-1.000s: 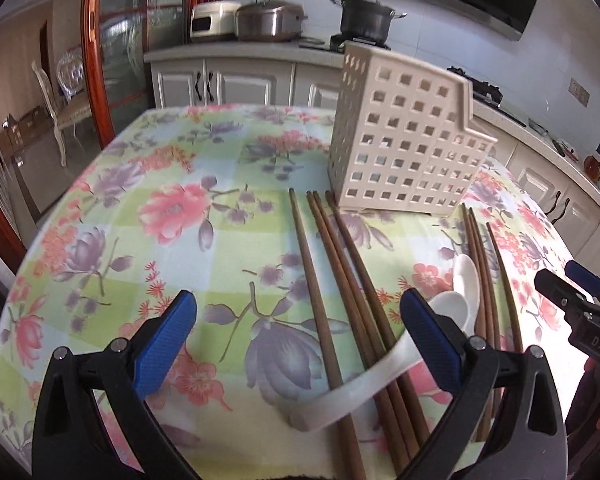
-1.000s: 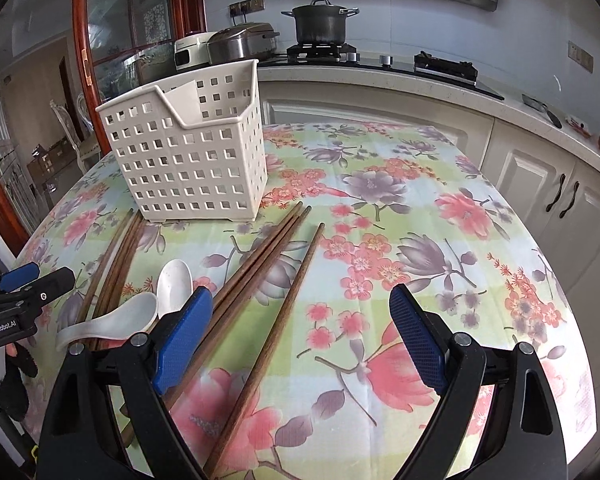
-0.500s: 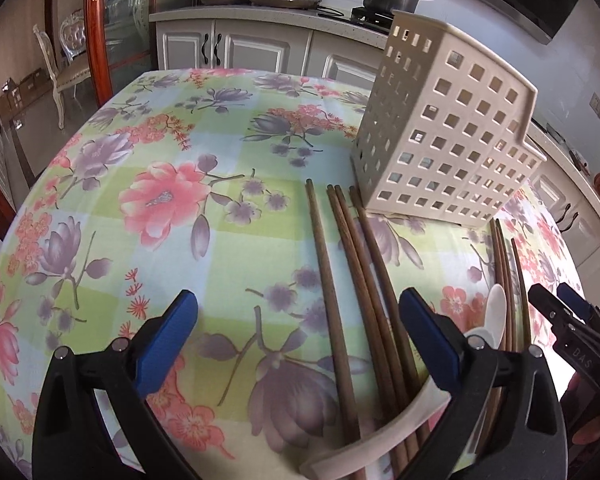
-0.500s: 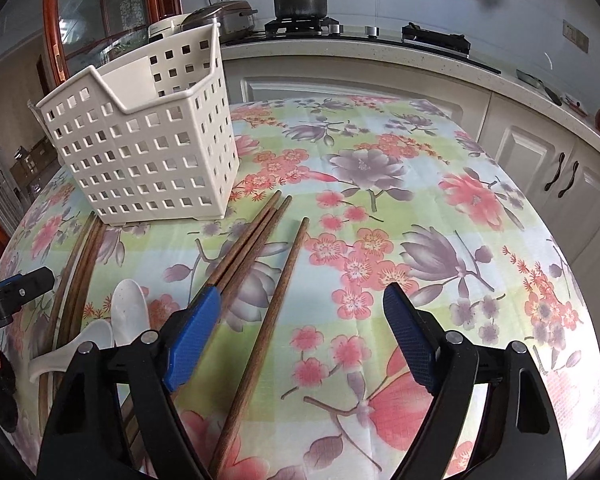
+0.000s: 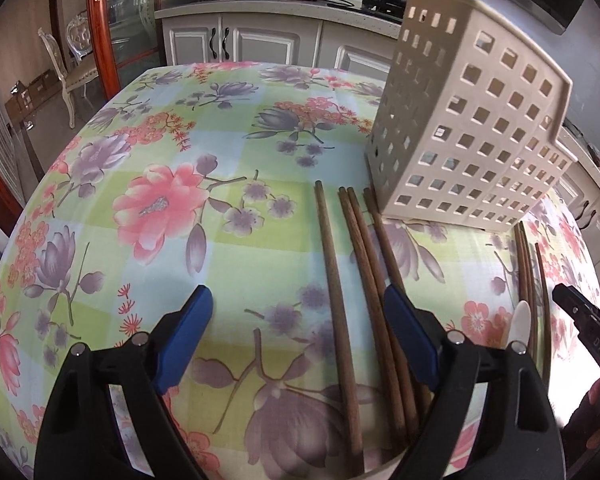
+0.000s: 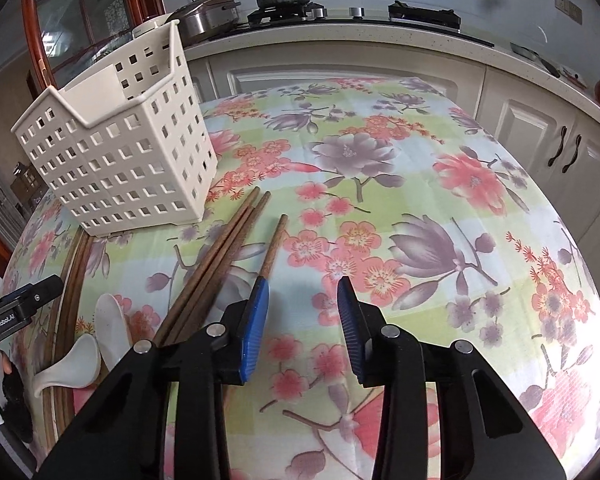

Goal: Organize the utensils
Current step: 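Close the right tool on one brown chopstick while the left tool grasps another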

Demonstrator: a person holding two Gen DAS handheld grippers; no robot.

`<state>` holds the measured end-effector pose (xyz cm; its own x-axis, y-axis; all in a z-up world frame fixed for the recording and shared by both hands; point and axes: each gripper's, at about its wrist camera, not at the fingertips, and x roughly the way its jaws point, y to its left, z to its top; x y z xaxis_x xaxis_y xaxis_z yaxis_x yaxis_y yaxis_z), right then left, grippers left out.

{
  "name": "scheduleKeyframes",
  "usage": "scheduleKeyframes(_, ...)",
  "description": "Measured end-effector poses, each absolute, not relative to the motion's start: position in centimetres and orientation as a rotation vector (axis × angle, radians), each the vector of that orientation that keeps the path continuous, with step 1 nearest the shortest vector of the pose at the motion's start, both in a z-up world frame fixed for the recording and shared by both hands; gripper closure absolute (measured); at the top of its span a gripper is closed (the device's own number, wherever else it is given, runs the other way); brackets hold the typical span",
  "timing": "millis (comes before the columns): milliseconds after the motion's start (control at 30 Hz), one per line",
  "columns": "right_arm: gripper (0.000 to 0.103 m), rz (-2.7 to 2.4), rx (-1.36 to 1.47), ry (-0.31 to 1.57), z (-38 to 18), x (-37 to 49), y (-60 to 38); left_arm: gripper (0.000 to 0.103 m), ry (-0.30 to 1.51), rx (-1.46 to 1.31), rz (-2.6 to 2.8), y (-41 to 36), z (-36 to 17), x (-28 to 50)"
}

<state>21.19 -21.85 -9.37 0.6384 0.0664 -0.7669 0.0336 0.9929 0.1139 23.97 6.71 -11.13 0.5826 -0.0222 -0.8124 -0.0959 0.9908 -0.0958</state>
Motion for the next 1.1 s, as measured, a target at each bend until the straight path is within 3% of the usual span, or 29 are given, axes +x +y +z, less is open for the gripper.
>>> scheduleKeyframes(267, 0.085, 0.021, 0.0, 0.905, -9.8, 21.5, -19.3, 0.02, 0.964, -0.124, 0.07, 6.9, -11.2, 24.3)
scheduleKeyframes(400, 0.09, 0.028, -0.052, 0.899, -9.9, 21.4, -18.5, 0.029, 0.963, -0.128, 0.079, 7.0, -11.1, 24.8)
scheduleKeyframes(600, 0.09, 0.041, -0.054, 0.9, -9.9, 21.4, -18.4, 0.053, 0.989, -0.083, 0.101, 6.1, -11.0, 26.4)
scheduleKeyframes(800, 0.09, 0.05, -0.08, 0.911, -9.8, 21.7, -18.2, 0.06, 1.025, -0.016, 0.061, 4.0, -10.9, 26.3)
scheduleKeyframes(867, 0.091, 0.051, -0.1, 0.906, -9.9, 21.7, -17.9, 0.069, 1.027, -0.014, 0.057, 3.8, -10.9, 26.4)
scheduleKeyframes(967, 0.093, 0.06, -0.112, 0.898, -10.0, 21.7, -17.8, 0.094, 1.028, 0.003, 0.045, 3.5, -10.8, 26.5)
scheduleKeyframes(1100, 0.094, 0.075, -0.071, 0.897, -9.9, 21.6, -18.3, 0.097, 1.014, -0.026, 0.015, 3.7, -10.8, 26.4)
